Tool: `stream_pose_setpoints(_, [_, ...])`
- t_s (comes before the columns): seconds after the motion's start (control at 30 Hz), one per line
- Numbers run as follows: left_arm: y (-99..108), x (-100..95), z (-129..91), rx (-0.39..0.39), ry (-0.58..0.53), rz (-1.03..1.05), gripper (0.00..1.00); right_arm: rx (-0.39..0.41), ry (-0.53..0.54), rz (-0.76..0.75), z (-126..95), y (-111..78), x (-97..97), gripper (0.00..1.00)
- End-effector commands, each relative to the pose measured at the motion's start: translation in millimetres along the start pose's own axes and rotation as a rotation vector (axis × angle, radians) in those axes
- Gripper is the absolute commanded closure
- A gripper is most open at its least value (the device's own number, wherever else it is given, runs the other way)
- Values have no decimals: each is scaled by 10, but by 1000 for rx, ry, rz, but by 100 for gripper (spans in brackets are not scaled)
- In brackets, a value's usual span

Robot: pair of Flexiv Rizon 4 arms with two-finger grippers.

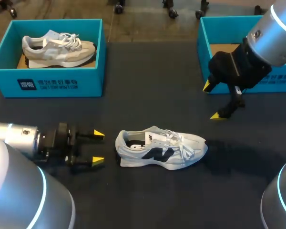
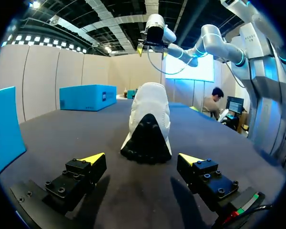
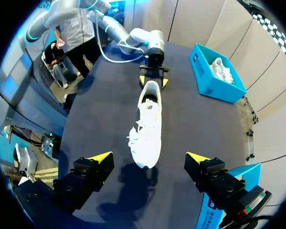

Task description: Take the shoe out of the shoebox, open the shoe tongue, remove and reinsert the insole, then place the shoe into the shoebox

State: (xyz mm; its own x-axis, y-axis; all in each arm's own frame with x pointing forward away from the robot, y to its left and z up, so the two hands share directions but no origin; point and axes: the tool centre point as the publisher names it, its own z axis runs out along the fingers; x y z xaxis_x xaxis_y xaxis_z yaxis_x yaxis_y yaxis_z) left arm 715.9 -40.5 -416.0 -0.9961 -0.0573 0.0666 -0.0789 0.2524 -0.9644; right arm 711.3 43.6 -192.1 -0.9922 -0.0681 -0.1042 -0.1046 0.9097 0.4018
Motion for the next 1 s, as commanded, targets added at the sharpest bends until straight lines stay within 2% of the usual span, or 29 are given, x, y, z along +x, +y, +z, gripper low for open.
stream_pose_setpoints(0.03, [1,-1,2,-3,0,-1,0,2,0,1,16,3,-5,0])
stream_pose_setpoints(0.4, [-77,48,73,-3,-6,-15,0,2,0,1,16,3,-5,0])
stream_pose_setpoints(0.77, [-159,77,387,7,21,5,0,2,0,1,16,3,-5,0])
stream_pose_setpoints(1.0, [-165,71,503,13,22,2,0,2,0,1,16,3,-5,0])
